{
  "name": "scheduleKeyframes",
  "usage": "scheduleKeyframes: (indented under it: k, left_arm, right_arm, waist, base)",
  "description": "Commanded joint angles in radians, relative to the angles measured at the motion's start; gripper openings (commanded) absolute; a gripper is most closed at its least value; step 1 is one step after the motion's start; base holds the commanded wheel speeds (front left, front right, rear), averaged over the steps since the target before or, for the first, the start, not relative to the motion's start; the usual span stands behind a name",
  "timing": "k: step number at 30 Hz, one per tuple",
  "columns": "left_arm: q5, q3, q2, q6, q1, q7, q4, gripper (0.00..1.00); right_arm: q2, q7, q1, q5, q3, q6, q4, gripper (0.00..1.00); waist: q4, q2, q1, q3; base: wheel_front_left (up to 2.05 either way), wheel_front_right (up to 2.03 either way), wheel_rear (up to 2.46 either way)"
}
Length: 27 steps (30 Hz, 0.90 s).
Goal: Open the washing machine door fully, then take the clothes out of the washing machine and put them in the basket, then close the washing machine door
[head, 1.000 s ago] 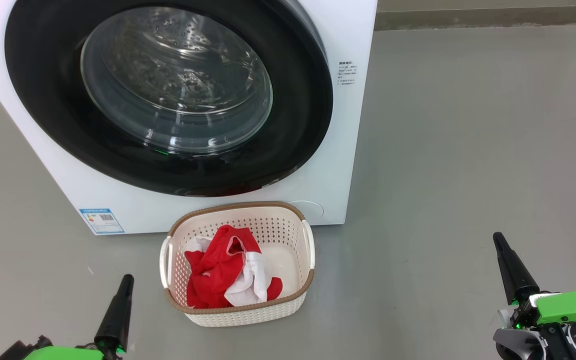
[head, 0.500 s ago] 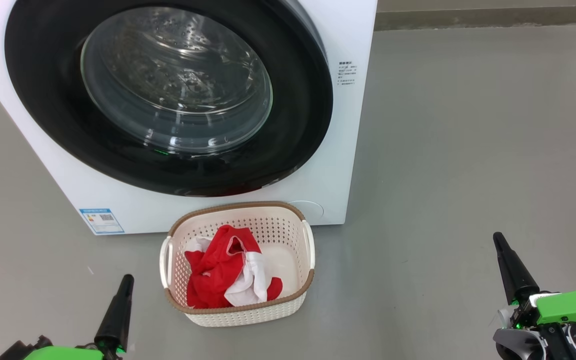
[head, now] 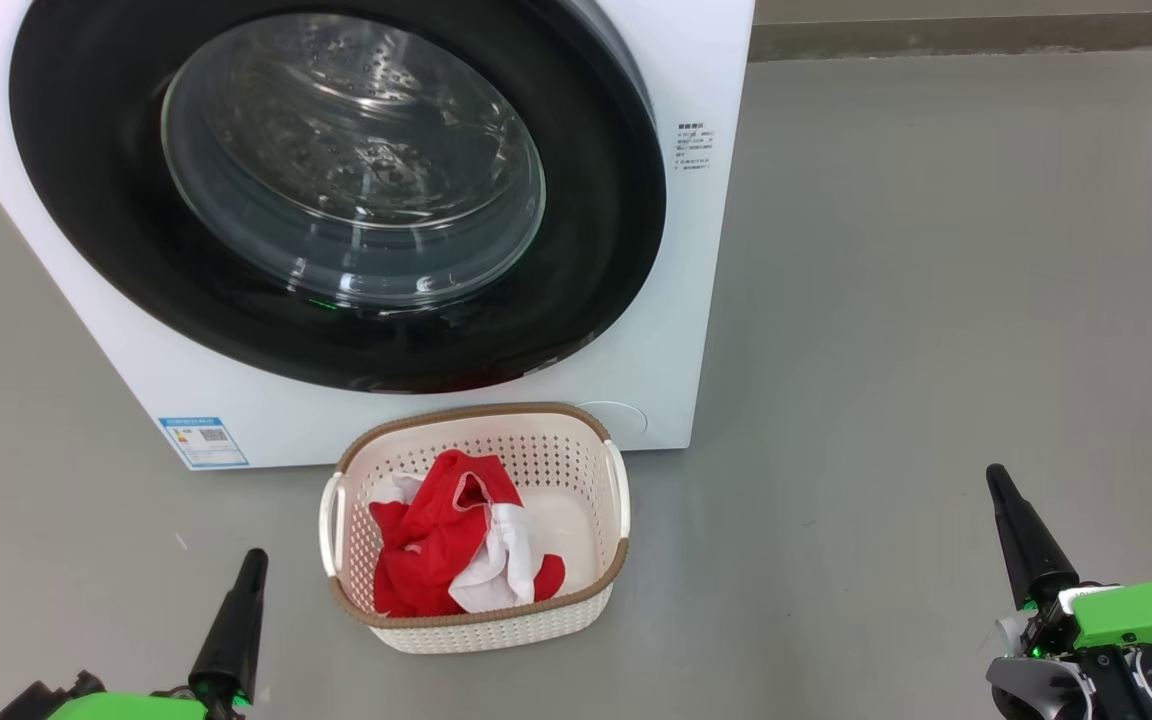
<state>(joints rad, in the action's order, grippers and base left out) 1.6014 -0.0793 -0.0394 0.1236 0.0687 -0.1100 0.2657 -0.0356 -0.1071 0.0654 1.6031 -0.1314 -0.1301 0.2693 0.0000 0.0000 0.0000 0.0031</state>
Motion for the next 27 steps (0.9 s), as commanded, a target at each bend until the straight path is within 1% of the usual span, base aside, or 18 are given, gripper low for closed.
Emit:
scheduleKeyframes:
  k: [1, 27]
  left_arm:
    - [0.007, -0.034, -0.011, 0.007, 0.039, -0.003, -0.020, 0.00]
    - [0.007, -0.034, -0.011, 0.007, 0.039, -0.003, -0.021, 0.00]
  right_arm:
    - [-0.015, -0.006, 0.042, 0.006, 0.018, -0.001, -0.025, 0.00]
    - [-0.015, -0.006, 0.042, 0.006, 0.018, -0.001, -0.025, 0.00]
  waist:
    - [0.000, 0.0000, 0.0000, 0.000]
    - [0.000, 0.0000, 0.0000, 0.000]
  base:
    - [0.00, 0.00, 0.00]
    - [0.00, 0.00, 0.00]
